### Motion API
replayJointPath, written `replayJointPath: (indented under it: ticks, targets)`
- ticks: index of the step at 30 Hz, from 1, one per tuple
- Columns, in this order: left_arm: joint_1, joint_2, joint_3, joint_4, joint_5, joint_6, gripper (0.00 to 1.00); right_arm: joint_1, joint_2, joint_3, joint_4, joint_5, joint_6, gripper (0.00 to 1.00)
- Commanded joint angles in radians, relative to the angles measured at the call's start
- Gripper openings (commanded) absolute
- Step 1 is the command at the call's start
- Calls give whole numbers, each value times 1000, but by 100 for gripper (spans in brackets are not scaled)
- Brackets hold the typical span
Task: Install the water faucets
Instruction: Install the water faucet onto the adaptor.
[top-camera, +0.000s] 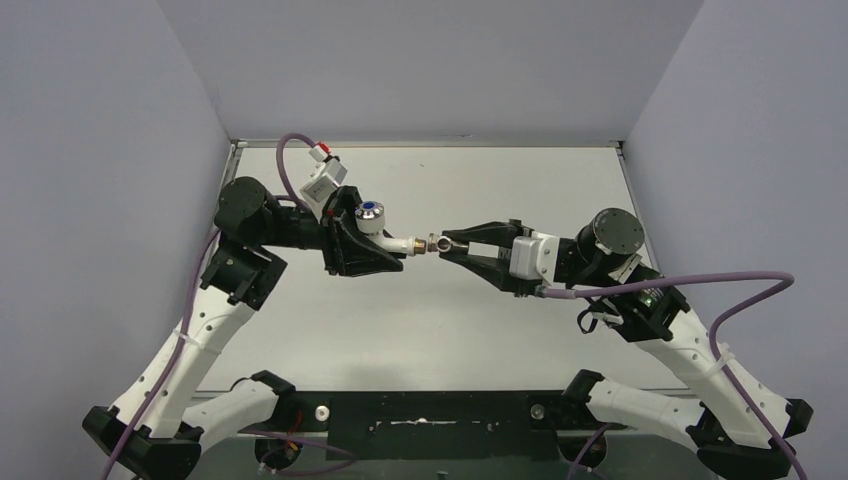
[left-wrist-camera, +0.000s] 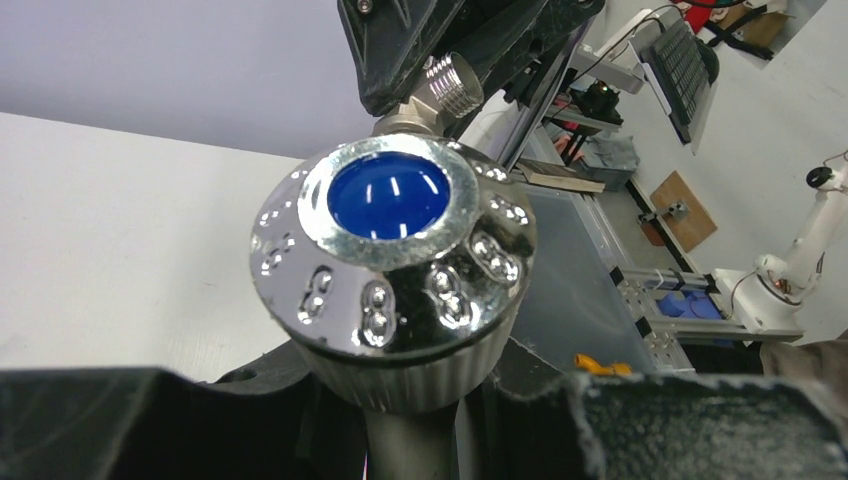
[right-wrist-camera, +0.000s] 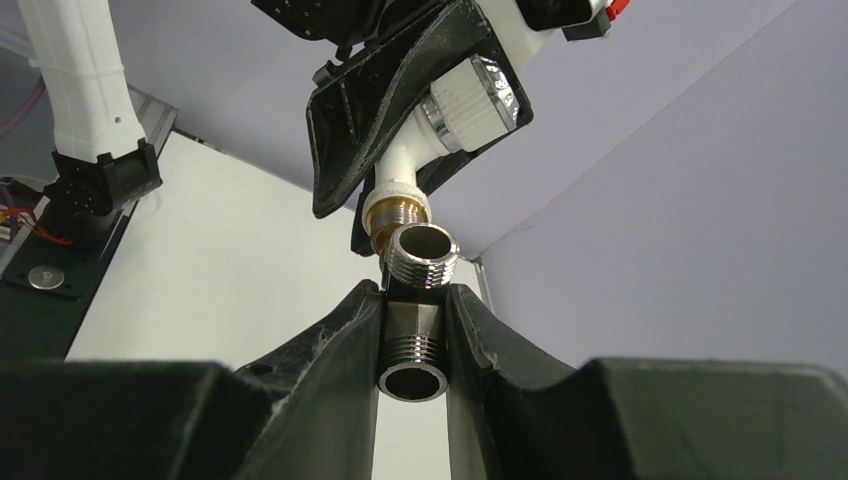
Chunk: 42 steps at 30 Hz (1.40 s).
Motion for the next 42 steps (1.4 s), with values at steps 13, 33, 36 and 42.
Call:
replayJointPath:
  ticks: [13,33,36,42]
  targets:
    - [-6,6,73,-52,-28,67,0,23,32,114,-65,63,-11,0]
    - [-6,2,72,-68,-31,79,0,36,39,117,-63,36,-7,0]
    - [-6,1,72,-69,-30,79,0,39,41,119,-74,23,-7,0]
    - [-6,1,70,-69,-30,79,0,40,36,117,-73,23,-6,0]
